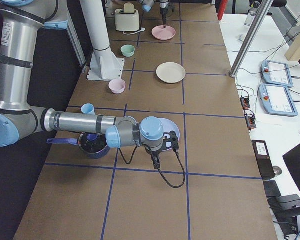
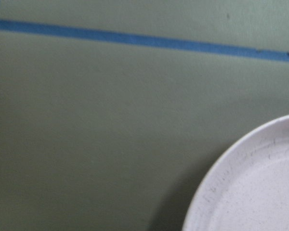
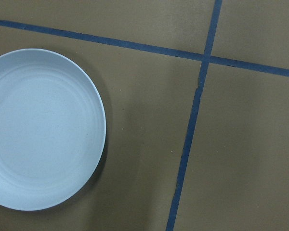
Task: Stack three plates with pink and blue
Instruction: 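Move the left gripper down to the rim of the pink plate and grip it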
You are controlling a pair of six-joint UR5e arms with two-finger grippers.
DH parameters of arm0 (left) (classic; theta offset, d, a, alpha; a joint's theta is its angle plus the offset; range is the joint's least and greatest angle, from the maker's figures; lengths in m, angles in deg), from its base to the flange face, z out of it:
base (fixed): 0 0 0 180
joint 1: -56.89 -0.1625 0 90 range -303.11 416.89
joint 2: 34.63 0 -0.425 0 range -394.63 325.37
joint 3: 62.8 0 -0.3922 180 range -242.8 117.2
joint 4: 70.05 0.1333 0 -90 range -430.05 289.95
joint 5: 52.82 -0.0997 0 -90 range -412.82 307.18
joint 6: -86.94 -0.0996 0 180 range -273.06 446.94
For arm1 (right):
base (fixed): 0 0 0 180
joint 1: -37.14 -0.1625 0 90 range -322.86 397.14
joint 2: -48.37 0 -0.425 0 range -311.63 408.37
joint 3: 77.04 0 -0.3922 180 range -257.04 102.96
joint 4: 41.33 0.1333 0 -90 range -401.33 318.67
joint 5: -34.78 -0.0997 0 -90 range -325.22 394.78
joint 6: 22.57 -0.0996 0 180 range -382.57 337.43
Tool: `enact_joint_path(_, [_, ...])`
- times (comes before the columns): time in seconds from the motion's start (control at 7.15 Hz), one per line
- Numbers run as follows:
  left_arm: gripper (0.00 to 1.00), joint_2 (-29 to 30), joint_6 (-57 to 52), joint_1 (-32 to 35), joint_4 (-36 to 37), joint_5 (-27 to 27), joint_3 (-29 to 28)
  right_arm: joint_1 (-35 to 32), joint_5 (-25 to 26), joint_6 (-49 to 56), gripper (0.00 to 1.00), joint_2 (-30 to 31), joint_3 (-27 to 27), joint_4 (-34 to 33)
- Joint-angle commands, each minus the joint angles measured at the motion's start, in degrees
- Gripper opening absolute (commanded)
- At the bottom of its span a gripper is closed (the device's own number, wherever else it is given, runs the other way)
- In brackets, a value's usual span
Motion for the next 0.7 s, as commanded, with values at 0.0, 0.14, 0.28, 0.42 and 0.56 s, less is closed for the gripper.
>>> enact_joint_path(0.0, [0.05,0.0,0.7,-0.2,-0.2,0.3,0.0,0.0,0.0,0.1,1.0,0.0,0.0,0.0])
enact_joint_path(0.14, [0.0,0.0,0.8,-0.2,-0.3,0.6,0.4,0.0,0.0,0.2,1.0,0.0,0.0,0.0])
enact_joint_path(0.28, [0.0,-0.1,1.1,-0.1,-0.3,1.6,1.7,0.0,0.0,0.2,1.0,0.0,0.0,0.1])
enact_joint_path(0.42, [0.0,0.6,5.2,-0.1,-0.2,5.2,4.0,0.0,0.0,0.2,1.0,0.1,0.0,0.0])
enact_joint_path(0.56, [0.0,2.5,12.0,-0.1,0.2,6.6,7.4,0.0,0.0,0.4,1.0,0.1,0.0,0.1])
